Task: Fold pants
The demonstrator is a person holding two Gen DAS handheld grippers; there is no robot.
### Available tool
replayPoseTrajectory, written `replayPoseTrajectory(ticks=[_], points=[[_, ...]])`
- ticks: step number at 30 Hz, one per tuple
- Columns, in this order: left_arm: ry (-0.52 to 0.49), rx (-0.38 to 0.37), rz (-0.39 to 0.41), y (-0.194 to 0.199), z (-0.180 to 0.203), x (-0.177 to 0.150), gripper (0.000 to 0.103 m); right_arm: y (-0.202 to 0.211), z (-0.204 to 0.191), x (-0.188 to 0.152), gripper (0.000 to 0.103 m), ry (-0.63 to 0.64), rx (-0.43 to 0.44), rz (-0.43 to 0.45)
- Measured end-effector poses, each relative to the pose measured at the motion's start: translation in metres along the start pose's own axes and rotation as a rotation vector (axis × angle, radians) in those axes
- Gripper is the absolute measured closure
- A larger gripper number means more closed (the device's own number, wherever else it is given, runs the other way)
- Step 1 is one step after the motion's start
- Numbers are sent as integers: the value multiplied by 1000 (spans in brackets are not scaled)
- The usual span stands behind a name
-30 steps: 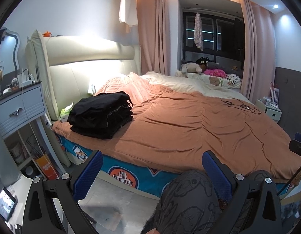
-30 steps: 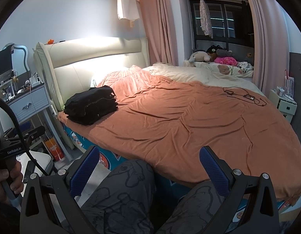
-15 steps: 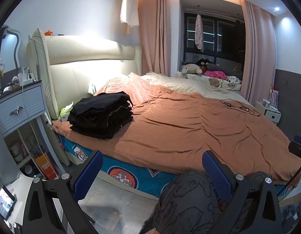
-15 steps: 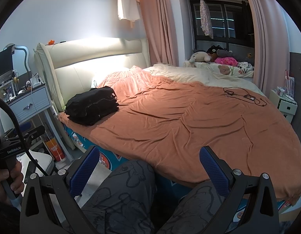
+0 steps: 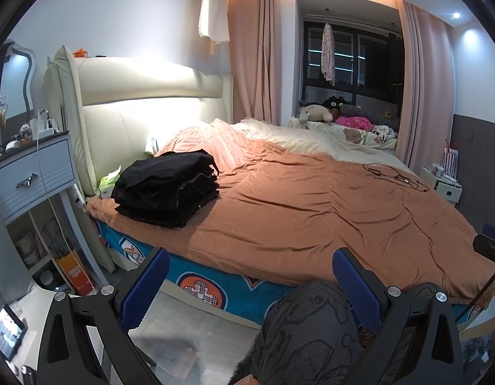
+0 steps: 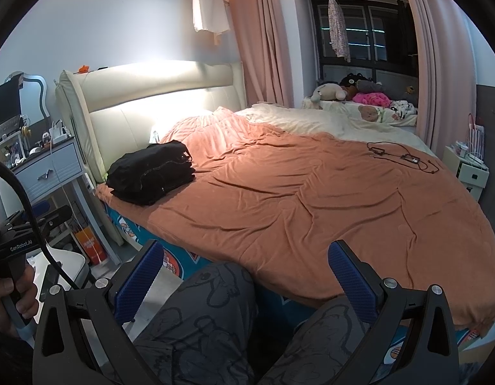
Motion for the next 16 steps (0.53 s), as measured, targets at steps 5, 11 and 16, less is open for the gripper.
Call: replayPoseTrajectory(ticks=[5,11,16], points=[[-2,-7,1,1,2,-1,1,0,0,0,0,-1,-5,-4],[-4,-14,2,2,6,-2,0,0,-2,0,0,7,-12,-6],[-6,-16,2,2,6,-2,1,1,-1,-1,0,0,-17,-9]])
Point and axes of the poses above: each gripper's, at about its wrist camera, not at the fingertips, and y roughly against the way its jaws point, z to its right, x to its top, the point moved 1 cm from there along -y, roughly the way its jaws point, and after that the axes turned 14 degrees about -x, right-handed, at the moved point
